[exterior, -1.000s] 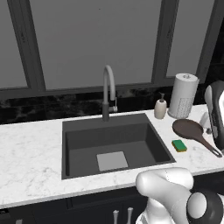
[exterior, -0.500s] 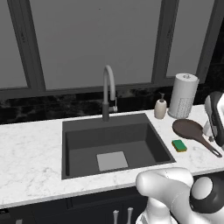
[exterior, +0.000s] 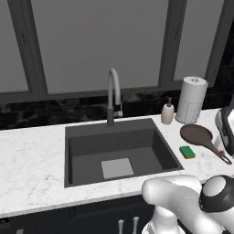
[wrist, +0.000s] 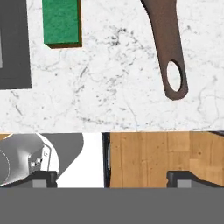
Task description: Pick the pan and sponge and place them into the sink. Then turn on the water.
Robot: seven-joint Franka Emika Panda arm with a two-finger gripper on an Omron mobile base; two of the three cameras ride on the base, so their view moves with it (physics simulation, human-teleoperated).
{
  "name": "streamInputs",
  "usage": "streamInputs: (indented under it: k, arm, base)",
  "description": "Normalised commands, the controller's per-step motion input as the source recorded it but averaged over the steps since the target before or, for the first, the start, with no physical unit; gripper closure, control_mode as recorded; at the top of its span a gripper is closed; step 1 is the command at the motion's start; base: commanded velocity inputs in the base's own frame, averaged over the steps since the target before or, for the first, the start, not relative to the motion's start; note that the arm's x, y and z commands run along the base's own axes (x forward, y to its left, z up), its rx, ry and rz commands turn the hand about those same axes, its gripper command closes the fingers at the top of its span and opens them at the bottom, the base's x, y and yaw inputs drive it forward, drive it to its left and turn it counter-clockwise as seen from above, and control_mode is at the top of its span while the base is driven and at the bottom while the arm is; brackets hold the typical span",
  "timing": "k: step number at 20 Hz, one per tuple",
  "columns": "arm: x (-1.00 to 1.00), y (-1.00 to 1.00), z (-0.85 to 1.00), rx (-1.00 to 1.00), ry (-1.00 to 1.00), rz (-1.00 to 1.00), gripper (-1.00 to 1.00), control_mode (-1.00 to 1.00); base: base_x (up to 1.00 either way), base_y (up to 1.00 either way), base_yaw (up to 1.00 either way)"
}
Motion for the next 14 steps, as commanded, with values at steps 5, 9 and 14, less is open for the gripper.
streamInputs:
  k: [5,9,14]
  arm:
    - [0.57,-0.30,-0.23,0.03,0.00,0.00,-1.00,-1.00]
    - [0.74,-0.33,-0.24,0.05,0.00,0.00,-1.00,-1.00]
    - [0.52,-0.48,-0.31,0.09,0.02,0.00,-1.00,-1.00]
  base:
    - [0.00,0.00,0.00]
    - [0.00,0.00,0.00]
    - [0.00,0.00,0.00]
